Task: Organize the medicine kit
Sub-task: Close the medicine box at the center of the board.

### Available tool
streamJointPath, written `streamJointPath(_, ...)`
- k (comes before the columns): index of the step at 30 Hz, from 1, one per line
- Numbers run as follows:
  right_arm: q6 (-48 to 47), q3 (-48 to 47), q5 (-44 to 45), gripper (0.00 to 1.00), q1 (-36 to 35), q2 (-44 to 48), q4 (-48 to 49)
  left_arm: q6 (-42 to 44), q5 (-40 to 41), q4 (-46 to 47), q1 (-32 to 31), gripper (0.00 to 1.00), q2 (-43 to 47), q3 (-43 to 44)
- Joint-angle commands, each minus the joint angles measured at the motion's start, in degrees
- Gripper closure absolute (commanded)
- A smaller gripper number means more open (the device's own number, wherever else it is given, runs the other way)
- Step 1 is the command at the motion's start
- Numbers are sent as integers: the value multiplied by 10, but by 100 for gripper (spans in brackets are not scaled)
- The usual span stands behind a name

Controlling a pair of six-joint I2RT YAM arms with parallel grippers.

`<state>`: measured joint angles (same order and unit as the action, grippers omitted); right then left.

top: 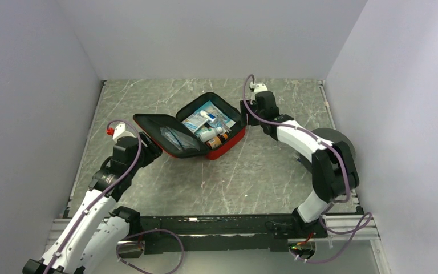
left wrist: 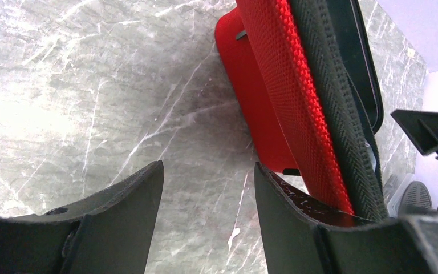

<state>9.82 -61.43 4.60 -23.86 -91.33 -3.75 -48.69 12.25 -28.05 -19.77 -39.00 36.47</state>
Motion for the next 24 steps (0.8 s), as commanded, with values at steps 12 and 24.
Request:
streamJointPath(12, -38, -154, -181, 43, 54, -168, 18, 21, -23, 14, 21, 35, 6, 24)
streamJointPath(24, -21, -110, -194, 74, 30, -175, 35, 35, -55, 23, 45, 35, -21, 38)
